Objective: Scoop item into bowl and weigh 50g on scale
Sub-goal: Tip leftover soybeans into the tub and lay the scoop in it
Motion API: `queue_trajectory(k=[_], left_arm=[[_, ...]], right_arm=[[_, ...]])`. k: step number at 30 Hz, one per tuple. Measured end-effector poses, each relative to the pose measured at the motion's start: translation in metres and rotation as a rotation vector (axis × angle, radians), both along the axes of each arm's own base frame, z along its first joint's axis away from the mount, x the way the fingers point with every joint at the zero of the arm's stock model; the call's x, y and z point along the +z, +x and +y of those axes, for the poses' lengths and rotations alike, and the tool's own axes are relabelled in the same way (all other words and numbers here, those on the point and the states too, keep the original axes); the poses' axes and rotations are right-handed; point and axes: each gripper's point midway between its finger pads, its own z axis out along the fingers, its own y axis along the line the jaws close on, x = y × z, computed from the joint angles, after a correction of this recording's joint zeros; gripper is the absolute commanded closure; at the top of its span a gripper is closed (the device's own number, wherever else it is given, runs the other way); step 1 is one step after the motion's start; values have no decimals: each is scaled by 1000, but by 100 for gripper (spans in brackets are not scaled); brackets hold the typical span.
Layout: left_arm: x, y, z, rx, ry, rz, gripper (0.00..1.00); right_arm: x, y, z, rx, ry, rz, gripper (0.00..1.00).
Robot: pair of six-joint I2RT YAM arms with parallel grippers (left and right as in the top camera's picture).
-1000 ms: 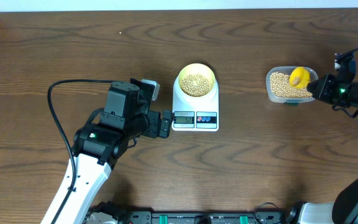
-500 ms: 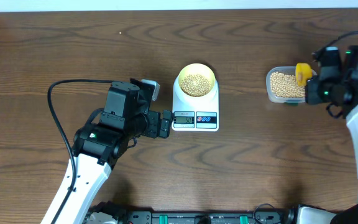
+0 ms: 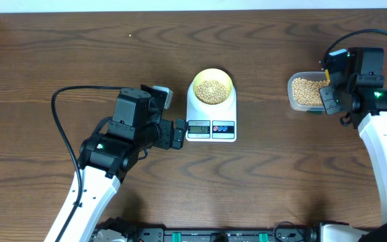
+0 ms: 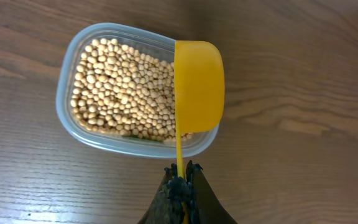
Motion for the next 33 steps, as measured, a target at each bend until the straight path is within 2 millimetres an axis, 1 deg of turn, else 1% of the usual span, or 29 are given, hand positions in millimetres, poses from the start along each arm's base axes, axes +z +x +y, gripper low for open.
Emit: queue_trajectory(k=[5, 7, 9, 13, 20, 26, 28, 31, 33], left_arm=[[0, 0, 0, 0, 0, 0, 2], [0, 0, 0, 0, 0, 0, 2], [0, 0, 0, 0, 0, 0, 2], [0, 0, 0, 0, 0, 0, 2], [0, 0, 0, 0, 0, 0, 2], [0, 0, 0, 0, 0, 0, 2], [0, 0, 0, 0, 0, 0, 2], [0, 0, 0, 0, 0, 0, 2], [0, 0, 0, 0, 0, 0, 2]], right_arm=[[-2, 0, 11, 8, 76, -2, 99], [-7, -1, 17, -3, 147, 2, 99], [-14, -5, 19, -34, 208, 13, 99], [-25, -9, 12, -156, 338, 13, 99], [-31, -5, -10, -370, 518, -52, 99], [-37, 0, -9, -477, 633, -92, 99], [-40, 0, -7, -513, 666, -94, 91], [-42, 0, -5, -550, 708, -90, 76], [-41, 1, -4, -560, 721, -93, 69]])
